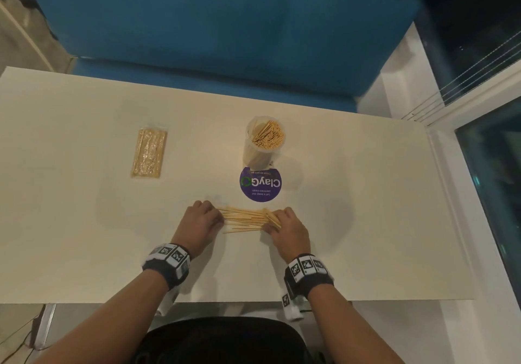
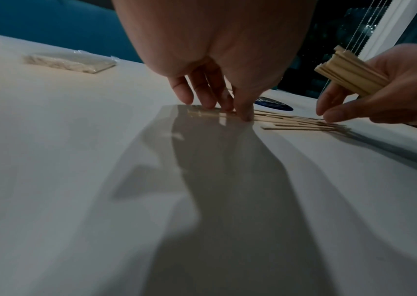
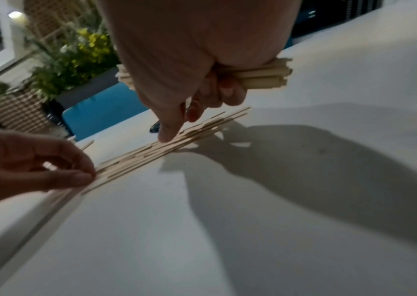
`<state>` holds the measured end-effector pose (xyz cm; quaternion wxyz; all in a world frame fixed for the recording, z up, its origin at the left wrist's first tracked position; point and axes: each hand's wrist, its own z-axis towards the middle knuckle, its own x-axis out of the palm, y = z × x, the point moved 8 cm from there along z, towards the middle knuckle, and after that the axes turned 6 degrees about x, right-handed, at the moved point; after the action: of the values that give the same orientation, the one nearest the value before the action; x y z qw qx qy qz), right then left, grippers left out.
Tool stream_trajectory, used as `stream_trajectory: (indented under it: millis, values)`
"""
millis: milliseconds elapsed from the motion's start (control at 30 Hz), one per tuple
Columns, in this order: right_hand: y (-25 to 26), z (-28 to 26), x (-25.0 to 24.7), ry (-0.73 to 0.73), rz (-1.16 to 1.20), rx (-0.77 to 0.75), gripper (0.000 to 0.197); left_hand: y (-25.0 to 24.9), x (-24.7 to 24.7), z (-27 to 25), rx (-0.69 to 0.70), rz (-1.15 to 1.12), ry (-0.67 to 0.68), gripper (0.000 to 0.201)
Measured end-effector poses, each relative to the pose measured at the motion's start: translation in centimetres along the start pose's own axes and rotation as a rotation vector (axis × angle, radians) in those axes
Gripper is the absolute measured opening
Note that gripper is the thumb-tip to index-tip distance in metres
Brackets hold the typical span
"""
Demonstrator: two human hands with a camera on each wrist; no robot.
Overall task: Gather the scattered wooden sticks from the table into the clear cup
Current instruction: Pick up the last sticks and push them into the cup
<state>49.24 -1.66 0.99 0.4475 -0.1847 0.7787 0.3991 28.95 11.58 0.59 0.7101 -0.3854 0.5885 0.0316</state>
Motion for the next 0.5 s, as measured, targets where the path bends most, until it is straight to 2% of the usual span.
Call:
stream_trajectory:
  millis: [100, 200, 300, 400, 500]
  values:
    - [-2.7, -0.6, -1.7, -0.048, 0.072, 0.105, 0.03, 0.3, 0.1, -0.3, -0.013, -0.011, -0.035, 0.022]
    - [-4.7, -1.0, -2.4, -0.027, 0.026, 0.172, 0.039, 0.3, 0.3, 0.0, -0.001, 0.009, -0.036, 0.016]
    - [-5.0, -0.6, -2.3, 0.001, -0.002, 0.246, 0.031, -1.0, 0.9, 1.1, 0.016, 0.02, -0.009, 0.009]
    - [-3.4, 0.0, -1.6, -0.002, 0.029, 0.226, 0.022, -2.4, 1.6, 1.7, 0.031, -0.021, 0.024, 0.025]
    - [-1.6, 0.2, -0.6, 0.007, 0.089, 0.179, 0.014, -3.1, 1.0, 1.5, 0.016, -0.098, -0.014, 0.024]
